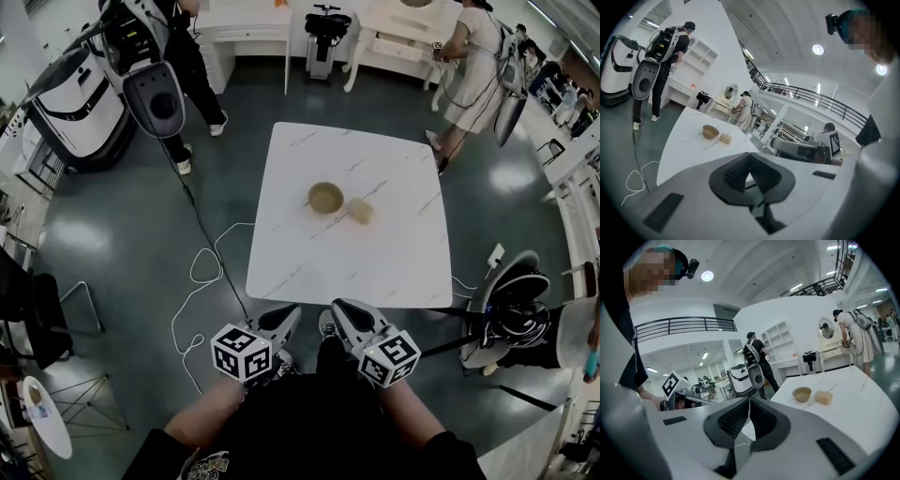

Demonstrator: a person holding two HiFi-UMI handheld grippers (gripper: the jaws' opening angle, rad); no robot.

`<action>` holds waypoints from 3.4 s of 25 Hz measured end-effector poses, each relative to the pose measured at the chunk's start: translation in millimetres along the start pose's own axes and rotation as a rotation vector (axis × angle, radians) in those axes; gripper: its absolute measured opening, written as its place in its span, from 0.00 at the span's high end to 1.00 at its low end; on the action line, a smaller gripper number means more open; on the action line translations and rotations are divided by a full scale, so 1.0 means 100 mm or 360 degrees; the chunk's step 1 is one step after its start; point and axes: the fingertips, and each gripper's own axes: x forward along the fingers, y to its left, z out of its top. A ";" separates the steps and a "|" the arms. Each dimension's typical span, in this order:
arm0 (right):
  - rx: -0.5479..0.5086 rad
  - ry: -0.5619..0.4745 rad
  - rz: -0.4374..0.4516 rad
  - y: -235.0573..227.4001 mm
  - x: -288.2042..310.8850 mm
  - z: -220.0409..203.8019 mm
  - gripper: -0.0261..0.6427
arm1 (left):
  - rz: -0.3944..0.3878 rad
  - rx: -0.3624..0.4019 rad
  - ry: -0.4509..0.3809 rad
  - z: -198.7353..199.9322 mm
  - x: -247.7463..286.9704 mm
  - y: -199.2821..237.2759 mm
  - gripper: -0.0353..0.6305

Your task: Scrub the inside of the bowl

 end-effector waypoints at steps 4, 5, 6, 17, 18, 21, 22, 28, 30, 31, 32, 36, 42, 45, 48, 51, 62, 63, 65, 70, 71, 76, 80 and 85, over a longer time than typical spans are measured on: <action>0.0013 0.0016 -0.0009 -0.23 0.04 0.07 0.93 | 0.0044 -0.0021 -0.0007 0.08 0.16 0.09 0.94; 0.0017 0.0025 -0.0012 -0.29 0.04 0.08 0.93 | 0.0052 -0.0024 -0.0006 0.11 0.20 0.11 0.94; 0.0020 0.0033 -0.0014 -0.34 0.05 0.08 0.93 | 0.0058 -0.0028 -0.0006 0.12 0.25 0.12 0.94; 0.0054 0.0094 -0.0030 -0.99 0.15 0.10 0.93 | 0.0166 -0.0077 0.0028 0.22 0.73 0.33 0.94; 0.0060 0.0098 -0.0029 -1.05 0.15 0.09 0.93 | 0.0177 -0.0083 0.0031 0.22 0.76 0.35 0.94; 0.0073 0.0112 -0.0029 -1.21 0.19 0.07 0.93 | 0.0211 -0.0099 0.0040 0.23 0.87 0.41 0.94; 0.0077 0.0117 -0.0030 -1.27 0.20 0.07 0.93 | 0.0223 -0.0104 0.0042 0.24 0.90 0.44 0.94; 0.0094 0.0150 -0.0040 -1.59 0.31 0.08 0.93 | 0.0293 -0.0135 0.0052 0.32 1.10 0.61 0.94; 0.0103 0.0164 -0.0045 -1.71 0.35 0.07 0.93 | 0.0309 -0.0145 0.0059 0.33 1.17 0.67 0.94; 0.0109 0.0171 -0.0049 -1.77 0.37 0.06 0.93 | 0.0317 -0.0149 0.0063 0.35 1.21 0.70 0.94; 0.0116 0.0179 -0.0053 -1.83 0.40 0.05 0.93 | 0.0325 -0.0155 0.0066 0.36 1.26 0.73 0.94; 0.0130 0.0218 -0.0075 -2.08 0.52 0.01 0.93 | 0.0351 -0.0191 0.0068 0.41 1.43 0.87 0.94; 0.0152 0.0262 -0.0105 -2.46 0.67 -0.01 0.92 | 0.0386 -0.0252 0.0091 0.39 1.67 1.06 0.94; 0.0154 0.0290 -0.0114 -2.66 0.75 -0.04 0.92 | 0.0413 -0.0283 0.0098 0.38 1.80 1.17 0.94; 0.0129 0.0335 -0.0131 -2.86 0.84 -0.08 0.92 | 0.0437 -0.0308 0.0097 0.39 1.92 1.28 0.94; 0.0128 0.0396 -0.0116 -3.02 0.95 -0.14 0.75 | 0.0455 -0.0329 0.0103 0.40 2.02 1.35 0.94; -0.0473 0.0748 -0.0068 -3.49 1.36 -0.48 0.57 | 0.0564 -0.0359 0.0152 0.33 2.25 1.58 0.93; -0.0531 0.0777 -0.0055 -3.51 1.39 -0.51 0.56 | 0.0578 -0.0359 0.0151 0.33 2.26 1.60 0.93; -0.0628 0.0829 -0.0038 -3.57 1.44 -0.57 0.56 | 0.0608 -0.0363 0.0143 0.34 2.28 1.65 0.93; -0.0774 0.0925 0.0012 -3.64 1.54 -0.66 0.55 | 0.0671 -0.0385 0.0113 0.40 2.33 1.79 0.82; -0.0781 0.0928 0.0021 -3.64 1.56 -0.67 0.55 | 0.0685 -0.0391 0.0110 0.41 2.34 1.82 0.80; -0.0780 0.0947 0.0034 -3.70 1.62 -0.72 0.55 | 0.0779 -0.0464 0.0074 0.43 2.35 2.05 0.73; -0.0783 0.0978 0.0021 -3.72 1.64 -0.77 0.55 | 0.0805 -0.0588 0.0025 0.49 2.41 2.26 0.71; -0.0729 0.0947 -0.0010 -3.73 1.62 -0.74 0.58 | 0.0815 -0.0690 0.0006 0.57 2.58 2.48 0.71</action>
